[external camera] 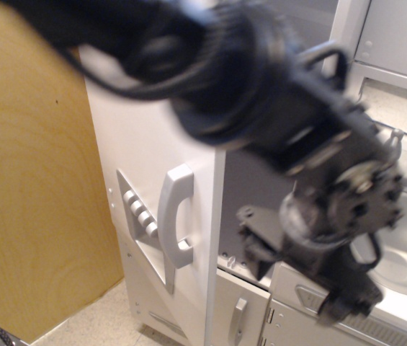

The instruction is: Open fridge

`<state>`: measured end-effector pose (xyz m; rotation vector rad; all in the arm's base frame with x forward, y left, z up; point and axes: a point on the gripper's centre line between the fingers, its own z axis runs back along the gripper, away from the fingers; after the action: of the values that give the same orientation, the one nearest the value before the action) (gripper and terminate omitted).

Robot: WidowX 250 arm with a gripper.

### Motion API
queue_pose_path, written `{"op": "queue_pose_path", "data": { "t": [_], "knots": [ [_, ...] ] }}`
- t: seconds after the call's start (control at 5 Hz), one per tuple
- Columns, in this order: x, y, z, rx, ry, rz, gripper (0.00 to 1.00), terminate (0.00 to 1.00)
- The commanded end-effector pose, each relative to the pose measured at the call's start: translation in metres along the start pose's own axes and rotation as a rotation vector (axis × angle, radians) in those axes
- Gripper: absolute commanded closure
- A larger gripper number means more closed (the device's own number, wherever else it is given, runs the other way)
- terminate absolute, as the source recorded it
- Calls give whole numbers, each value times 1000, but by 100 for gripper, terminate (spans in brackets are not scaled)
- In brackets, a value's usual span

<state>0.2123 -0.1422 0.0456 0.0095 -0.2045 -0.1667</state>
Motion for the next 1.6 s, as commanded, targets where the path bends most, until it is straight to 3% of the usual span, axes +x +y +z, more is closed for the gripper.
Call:
{"op": "queue_pose_path", "data": {
  "t": [0.0, 0.2, 0.4, 0.6, 1.0, 1.4],
  "knots": [
    [46, 24, 22, 13, -73, 120, 0, 0],
    [40, 44, 25, 26, -56, 151, 0, 0],
    [22, 52, 31, 85, -42, 166, 0, 0],
    [-3, 66, 40, 93, -18, 197, 0, 0],
    [-25, 104, 45, 130, 56, 277, 0, 0],
    [-42, 145, 28, 237, 47, 308, 0, 0]
  ]
}}
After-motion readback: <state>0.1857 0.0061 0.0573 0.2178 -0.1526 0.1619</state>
